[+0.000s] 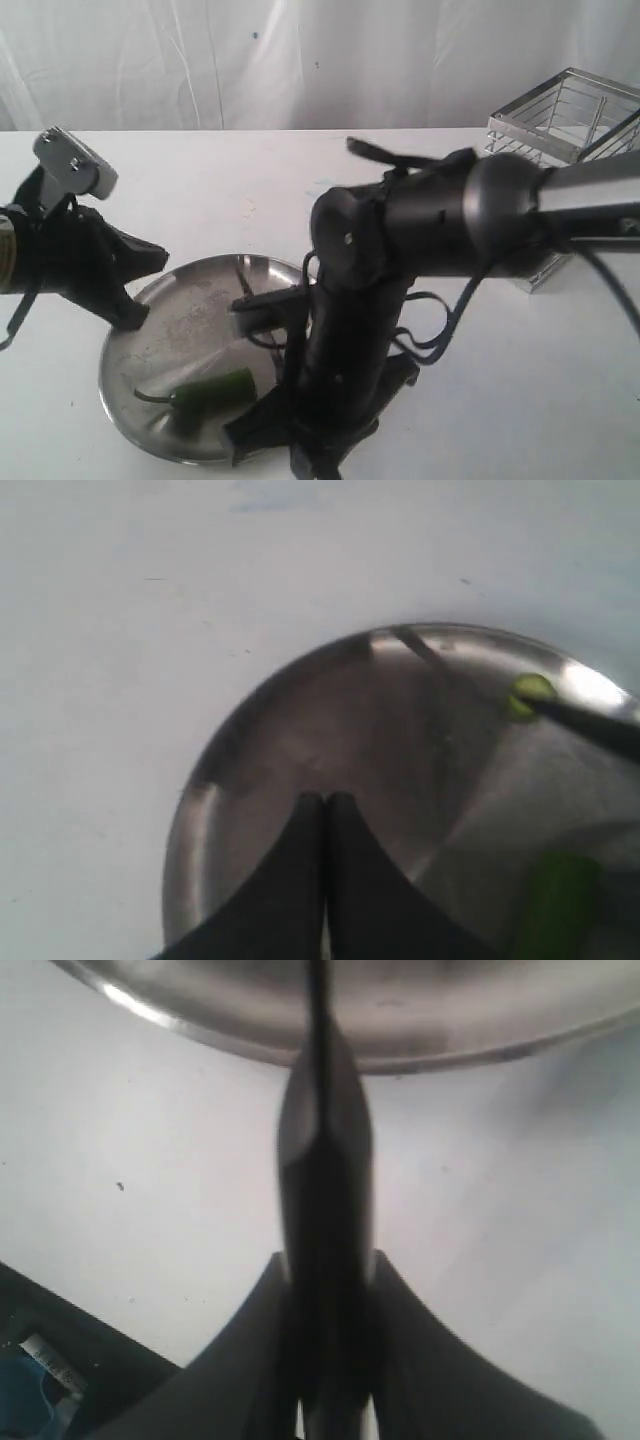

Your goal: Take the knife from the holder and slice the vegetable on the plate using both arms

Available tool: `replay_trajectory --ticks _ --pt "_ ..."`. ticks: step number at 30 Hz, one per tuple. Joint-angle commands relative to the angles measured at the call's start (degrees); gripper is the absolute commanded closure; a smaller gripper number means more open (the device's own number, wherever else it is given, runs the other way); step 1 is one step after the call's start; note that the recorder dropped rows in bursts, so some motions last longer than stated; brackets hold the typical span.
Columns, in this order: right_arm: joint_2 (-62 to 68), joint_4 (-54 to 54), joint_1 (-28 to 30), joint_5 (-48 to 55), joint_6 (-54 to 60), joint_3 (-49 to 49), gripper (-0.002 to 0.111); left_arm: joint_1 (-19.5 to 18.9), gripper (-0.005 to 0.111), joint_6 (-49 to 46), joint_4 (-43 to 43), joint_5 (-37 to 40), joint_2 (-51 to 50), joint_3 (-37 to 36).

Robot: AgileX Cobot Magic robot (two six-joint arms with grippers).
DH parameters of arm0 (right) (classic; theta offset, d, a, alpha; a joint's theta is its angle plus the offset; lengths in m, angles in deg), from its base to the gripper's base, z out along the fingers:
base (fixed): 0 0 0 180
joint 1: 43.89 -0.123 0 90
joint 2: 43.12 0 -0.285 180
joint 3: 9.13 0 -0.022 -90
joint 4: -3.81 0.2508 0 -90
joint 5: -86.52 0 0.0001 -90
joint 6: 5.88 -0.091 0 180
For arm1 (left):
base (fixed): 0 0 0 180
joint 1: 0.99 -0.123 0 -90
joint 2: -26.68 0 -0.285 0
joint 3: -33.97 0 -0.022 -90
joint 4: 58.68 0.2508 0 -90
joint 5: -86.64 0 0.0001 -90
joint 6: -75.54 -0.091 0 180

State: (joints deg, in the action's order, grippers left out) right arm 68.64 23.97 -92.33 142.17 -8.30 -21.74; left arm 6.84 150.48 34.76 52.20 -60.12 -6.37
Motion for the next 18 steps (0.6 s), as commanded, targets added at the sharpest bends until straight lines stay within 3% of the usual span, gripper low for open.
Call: replay_trajectory --ticks 1,2,5,7,9,12,18 --pt "-6.9 -1.1 6.5 8.5 6.6 0.0 0.108 5.4 0.1 -13.1 5.5 -3.1 -1.0 -2.0" --pt "-7.6 -1.1 7.7 11.0 7.5 0.0 0.108 7.0 0.093 -15.6 6.0 -0.8 -1.4 -2.5" --pt "-10.3 -1.1 10.8 14.3 8.0 0.0 0.108 12.5 0.053 -20.0 6.3 7.3 -4.9 -3.3" --pt "-11.4 -0.6 10.8 11.6 7.3 0.0 0.108 14.9 0.043 -20.0 6.0 12.6 -8.5 -3.3" --pt "-12.2 0.8 10.8 11.0 7.2 0.0 0.108 15.5 0.044 -21.3 6.0 15.9 -12.0 -2.5" --pt "-13.3 0.5 10.8 11.0 7.2 0.0 0.108 15.5 0.044 -20.8 4.4 12.8 -16.0 -0.7" --pt "-13.4 -1.8 10.8 9.5 7.2 0.0 0.108 15.5 0.044 -19.6 3.3 15.5 -16.0 3.1"
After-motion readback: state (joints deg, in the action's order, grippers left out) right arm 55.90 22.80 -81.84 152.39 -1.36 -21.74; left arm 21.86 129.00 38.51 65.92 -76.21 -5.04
